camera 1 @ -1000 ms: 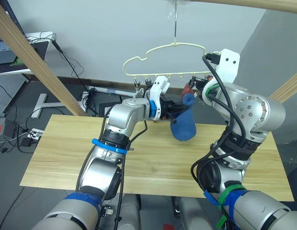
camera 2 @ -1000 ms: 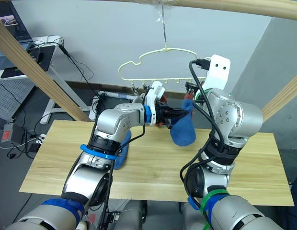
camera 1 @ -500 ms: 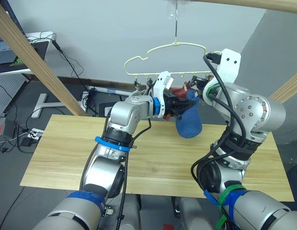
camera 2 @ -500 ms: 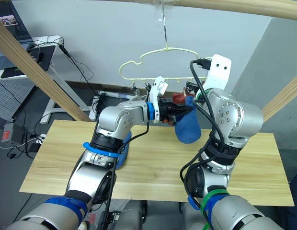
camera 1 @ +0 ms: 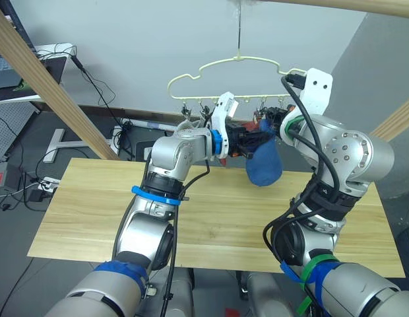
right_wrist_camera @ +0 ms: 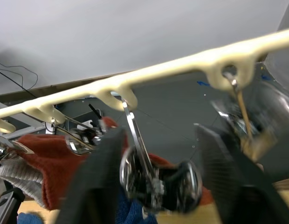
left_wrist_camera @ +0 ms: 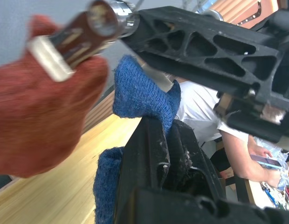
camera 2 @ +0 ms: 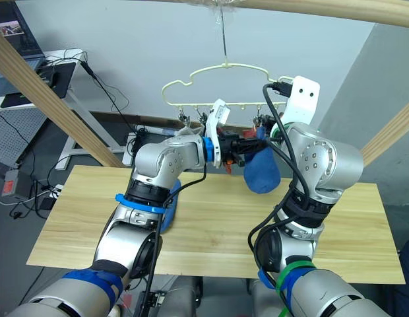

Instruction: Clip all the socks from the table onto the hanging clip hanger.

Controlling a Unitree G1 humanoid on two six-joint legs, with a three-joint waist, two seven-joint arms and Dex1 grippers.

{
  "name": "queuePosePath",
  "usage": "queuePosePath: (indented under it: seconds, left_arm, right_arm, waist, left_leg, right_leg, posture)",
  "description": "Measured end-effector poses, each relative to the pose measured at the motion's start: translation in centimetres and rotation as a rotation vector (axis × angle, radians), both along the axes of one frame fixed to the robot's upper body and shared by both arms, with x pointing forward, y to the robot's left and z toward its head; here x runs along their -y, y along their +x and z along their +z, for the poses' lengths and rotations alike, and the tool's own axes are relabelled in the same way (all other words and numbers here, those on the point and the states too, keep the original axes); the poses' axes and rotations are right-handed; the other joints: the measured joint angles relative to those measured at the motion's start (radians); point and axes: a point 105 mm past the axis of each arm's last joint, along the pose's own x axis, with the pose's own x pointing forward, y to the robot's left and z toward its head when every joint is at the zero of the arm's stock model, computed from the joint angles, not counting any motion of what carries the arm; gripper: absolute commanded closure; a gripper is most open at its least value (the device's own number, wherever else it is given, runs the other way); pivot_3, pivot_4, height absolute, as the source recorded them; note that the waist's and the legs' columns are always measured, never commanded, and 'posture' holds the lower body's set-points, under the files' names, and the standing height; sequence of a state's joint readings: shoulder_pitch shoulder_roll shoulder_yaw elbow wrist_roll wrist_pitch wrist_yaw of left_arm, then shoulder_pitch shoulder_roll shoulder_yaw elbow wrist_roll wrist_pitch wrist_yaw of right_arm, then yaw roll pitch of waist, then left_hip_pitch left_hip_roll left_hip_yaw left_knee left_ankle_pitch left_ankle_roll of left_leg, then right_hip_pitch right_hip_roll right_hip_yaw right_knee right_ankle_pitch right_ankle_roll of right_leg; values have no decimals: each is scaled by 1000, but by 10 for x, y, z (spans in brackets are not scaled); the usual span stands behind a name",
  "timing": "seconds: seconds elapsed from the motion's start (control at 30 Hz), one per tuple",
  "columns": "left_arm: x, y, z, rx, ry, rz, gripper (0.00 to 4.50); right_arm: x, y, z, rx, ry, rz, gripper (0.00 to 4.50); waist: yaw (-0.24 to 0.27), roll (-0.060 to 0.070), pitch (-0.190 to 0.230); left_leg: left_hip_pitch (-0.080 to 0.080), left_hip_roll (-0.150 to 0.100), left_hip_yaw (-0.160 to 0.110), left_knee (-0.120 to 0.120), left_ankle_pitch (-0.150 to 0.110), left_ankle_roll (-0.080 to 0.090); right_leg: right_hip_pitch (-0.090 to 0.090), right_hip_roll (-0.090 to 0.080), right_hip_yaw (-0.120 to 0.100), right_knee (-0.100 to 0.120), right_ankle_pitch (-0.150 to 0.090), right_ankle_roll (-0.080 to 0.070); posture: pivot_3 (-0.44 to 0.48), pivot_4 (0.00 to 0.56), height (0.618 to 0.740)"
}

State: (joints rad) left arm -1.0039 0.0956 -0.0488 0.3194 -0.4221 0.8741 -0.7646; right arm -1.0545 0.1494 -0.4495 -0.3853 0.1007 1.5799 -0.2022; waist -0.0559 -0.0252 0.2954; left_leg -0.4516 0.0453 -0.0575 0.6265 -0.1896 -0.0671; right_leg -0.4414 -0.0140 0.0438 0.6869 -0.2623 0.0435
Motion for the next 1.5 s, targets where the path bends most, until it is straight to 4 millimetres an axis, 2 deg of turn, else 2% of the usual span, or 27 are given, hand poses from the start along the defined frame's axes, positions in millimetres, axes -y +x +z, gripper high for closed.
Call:
queuePosePath:
  seconds: [0.03,0.07,0.2,0.23,0.43,0.5,0.63,0.83,1.13,1.37,1.5]
  left_arm:
    - [0,0,0,-1,1,0,3909]
    - [0,0,-1,-3,6,1,3830]
    - [-8,0,-3,7,36,12,2587]
    - [-8,-1,-3,11,42,11,2445]
    - [-23,-8,-20,19,115,21,681]
    - [-30,-10,-24,24,130,31,120]
    - [-43,-12,-29,41,172,48,52]
    - [-54,-23,-32,71,193,35,52]
    - [-80,-35,-12,176,178,33,52]
    - [-92,-38,-1,275,164,39,52]
    - [-101,-43,12,332,163,30,52]
  right_arm:
    - [0,0,0,0,0,0,1186]
    - [0,0,0,-1,0,1,1186]
    - [-1,-1,-3,-18,-4,12,1186]
    - [-2,-1,-3,-21,-4,14,1186]
    - [-9,-5,-1,12,-24,60,1186]
    - [-14,-8,-8,10,-38,100,1186]
    - [-11,-12,-26,-20,-65,127,1186]
    - [-3,-20,-29,17,-130,151,1186]
    - [13,-33,-31,61,-276,157,1186]
    - [12,-37,-26,96,-275,157,1186]
    - [17,-38,-27,108,-249,89,1186]
  waist:
    - [-1,0,0]
    - [-1,0,0]
    - [-1,0,0]
    - [-1,0,0]
    - [-4,1,0]
    - [-3,1,0]
    - [-3,1,0]
    - [-2,1,0]
    - [-4,1,0]
    - [-3,1,0]
    - [-3,1,0]
  left_leg:
    - [0,0,0,0,0,0]
    - [0,0,0,0,0,0]
    - [0,0,0,0,0,0]
    - [0,0,0,0,0,0]
    - [0,0,0,-1,0,0]
    - [0,0,0,-1,0,0]
    - [0,0,0,-1,0,0]
    - [0,0,0,-1,0,0]
    - [0,0,0,0,0,0]
    - [0,0,1,0,0,0]
    - [0,0,1,-1,0,0]
  right_leg:
    - [0,0,0,0,0,0]
    - [0,0,0,0,0,0]
    - [0,0,0,0,0,0]
    - [0,0,0,0,0,0]
    - [0,0,0,0,0,0]
    - [0,0,0,-1,0,0]
    - [0,0,0,-1,0,0]
    - [0,0,0,-1,0,0]
    - [0,0,1,-1,0,0]
    - [0,0,1,-2,0,0]
    - [0,0,1,-3,0,0]
  posture:
    - [-33,293,740]
    - [-33,293,740]
    - [-35,291,740]
    - [-35,291,740]
    - [-41,288,740]
    - [-41,288,740]
    - [-44,286,740]
    - [-45,284,740]
    - [-52,281,740]
    - [-52,281,740]
    - [-51,277,740]
